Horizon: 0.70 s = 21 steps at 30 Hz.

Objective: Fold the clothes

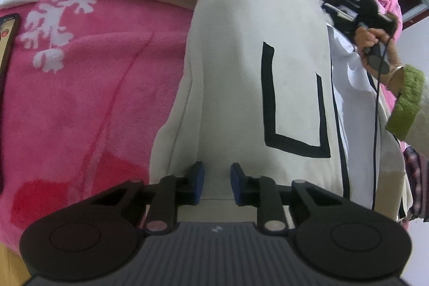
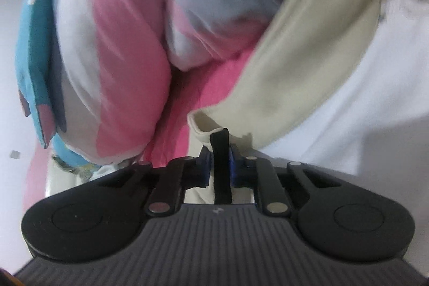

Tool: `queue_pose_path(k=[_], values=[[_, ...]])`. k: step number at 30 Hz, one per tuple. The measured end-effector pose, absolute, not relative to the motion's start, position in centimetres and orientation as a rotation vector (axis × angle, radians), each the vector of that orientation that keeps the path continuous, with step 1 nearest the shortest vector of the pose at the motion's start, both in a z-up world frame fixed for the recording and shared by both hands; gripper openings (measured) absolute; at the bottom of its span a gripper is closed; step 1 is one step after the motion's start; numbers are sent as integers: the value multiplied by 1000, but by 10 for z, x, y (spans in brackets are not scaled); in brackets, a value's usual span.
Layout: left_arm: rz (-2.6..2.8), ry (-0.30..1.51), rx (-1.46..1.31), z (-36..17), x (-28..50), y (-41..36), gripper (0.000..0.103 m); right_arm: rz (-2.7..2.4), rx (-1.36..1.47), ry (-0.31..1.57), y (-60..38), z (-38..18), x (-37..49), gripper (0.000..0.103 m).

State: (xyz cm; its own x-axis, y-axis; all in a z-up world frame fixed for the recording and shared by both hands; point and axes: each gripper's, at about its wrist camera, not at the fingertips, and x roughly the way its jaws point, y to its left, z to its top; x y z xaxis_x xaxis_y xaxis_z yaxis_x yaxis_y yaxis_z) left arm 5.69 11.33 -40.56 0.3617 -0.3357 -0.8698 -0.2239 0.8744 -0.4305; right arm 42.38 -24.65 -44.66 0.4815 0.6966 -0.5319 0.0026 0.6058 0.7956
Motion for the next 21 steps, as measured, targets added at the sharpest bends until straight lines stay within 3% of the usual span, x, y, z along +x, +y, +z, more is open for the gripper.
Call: queue_pose_path(k=[6, 9, 14, 16, 18, 21], values=[[-62, 1231, -547, -405, 62, 114, 19, 375, 356, 898, -218, -386, 403, 10], [-59, 1229, -539, -405, 61, 115, 19, 322, 130, 915, -196, -394, 404, 11], [-69, 1233, -541, -406, 58, 120, 19, 270, 73, 896, -193, -389, 403, 15], [-74, 1234, -547, -405, 57, 123, 19, 251, 68, 884, -194, -385, 402, 21], [-77, 1234, -552, -407, 60, 122, 19, 232, 64, 872, -195, -381, 401, 43], [-81, 1231, -563, -410, 62, 122, 19, 203, 57, 855, -197, -375, 400, 46]])
